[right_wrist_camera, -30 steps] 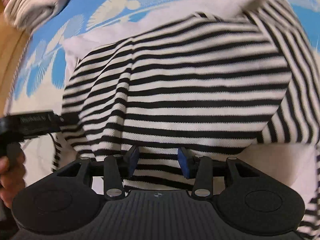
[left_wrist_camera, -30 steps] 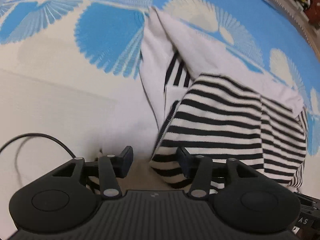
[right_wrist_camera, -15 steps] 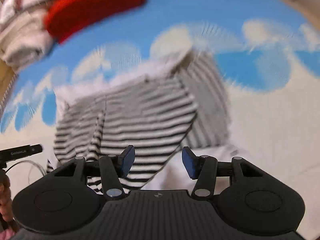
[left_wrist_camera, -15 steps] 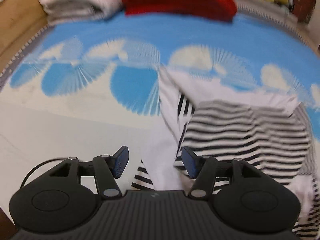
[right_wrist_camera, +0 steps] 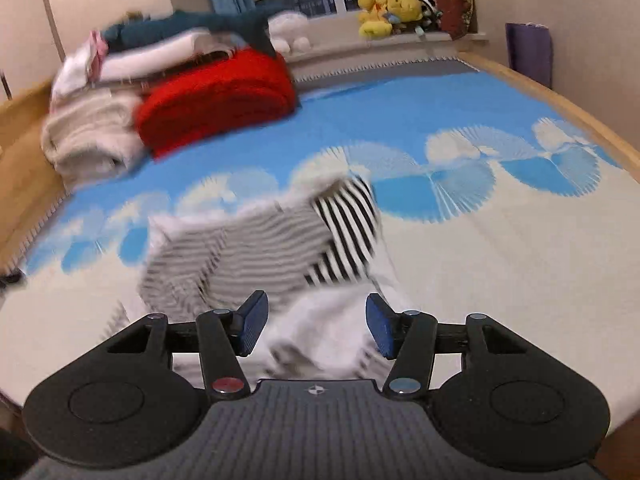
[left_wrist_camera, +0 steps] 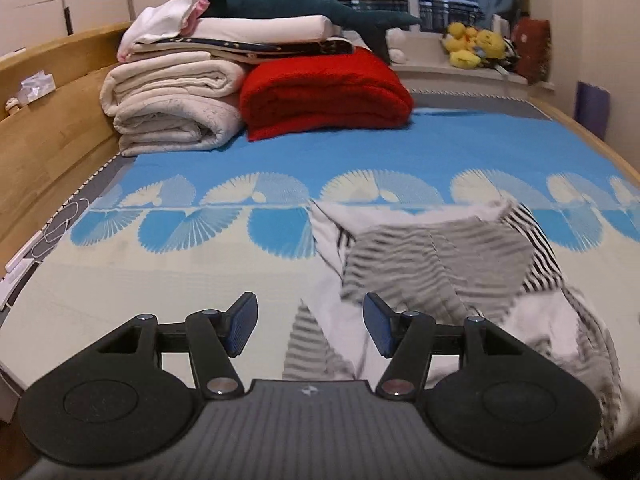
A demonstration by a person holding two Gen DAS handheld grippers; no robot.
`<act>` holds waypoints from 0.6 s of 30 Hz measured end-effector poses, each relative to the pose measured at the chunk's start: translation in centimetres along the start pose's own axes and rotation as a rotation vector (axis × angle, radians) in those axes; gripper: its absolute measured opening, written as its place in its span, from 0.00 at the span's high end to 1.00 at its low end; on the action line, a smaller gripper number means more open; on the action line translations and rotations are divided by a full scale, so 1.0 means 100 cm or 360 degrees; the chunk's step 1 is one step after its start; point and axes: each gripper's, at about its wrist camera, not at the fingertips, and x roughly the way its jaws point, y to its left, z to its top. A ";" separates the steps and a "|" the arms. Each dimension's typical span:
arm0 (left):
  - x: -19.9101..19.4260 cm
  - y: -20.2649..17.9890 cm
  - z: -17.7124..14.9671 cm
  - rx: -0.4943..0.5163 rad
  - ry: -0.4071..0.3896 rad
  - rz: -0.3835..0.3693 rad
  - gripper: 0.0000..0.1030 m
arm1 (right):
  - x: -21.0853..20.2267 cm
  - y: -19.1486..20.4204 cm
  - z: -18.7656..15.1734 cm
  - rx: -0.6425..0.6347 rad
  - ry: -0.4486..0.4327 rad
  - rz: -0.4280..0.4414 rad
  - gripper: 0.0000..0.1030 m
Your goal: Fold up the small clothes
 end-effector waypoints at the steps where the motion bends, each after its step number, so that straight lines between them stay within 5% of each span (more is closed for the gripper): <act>1: -0.009 -0.002 -0.008 0.0013 -0.0008 -0.0018 0.38 | 0.000 0.000 -0.003 0.0003 0.0003 -0.0020 0.46; 5: -0.025 -0.007 -0.039 0.0061 -0.0058 -0.0117 0.41 | -0.013 -0.003 -0.003 0.0018 -0.0091 0.0017 0.48; 10: 0.000 0.008 -0.090 0.0041 -0.0126 -0.0231 0.74 | -0.013 -0.016 -0.024 0.0147 -0.0063 -0.0014 0.48; 12: 0.027 0.016 -0.106 -0.0032 0.0053 -0.0224 0.86 | -0.007 -0.018 -0.032 0.0169 -0.0045 -0.0032 0.48; 15: 0.053 0.032 -0.106 -0.0286 0.0253 -0.0303 0.86 | 0.005 -0.020 -0.040 0.0186 -0.0052 -0.0057 0.48; 18: 0.072 0.038 -0.109 -0.0359 0.0347 -0.0311 0.83 | 0.022 -0.025 -0.045 0.0227 0.0054 -0.0090 0.48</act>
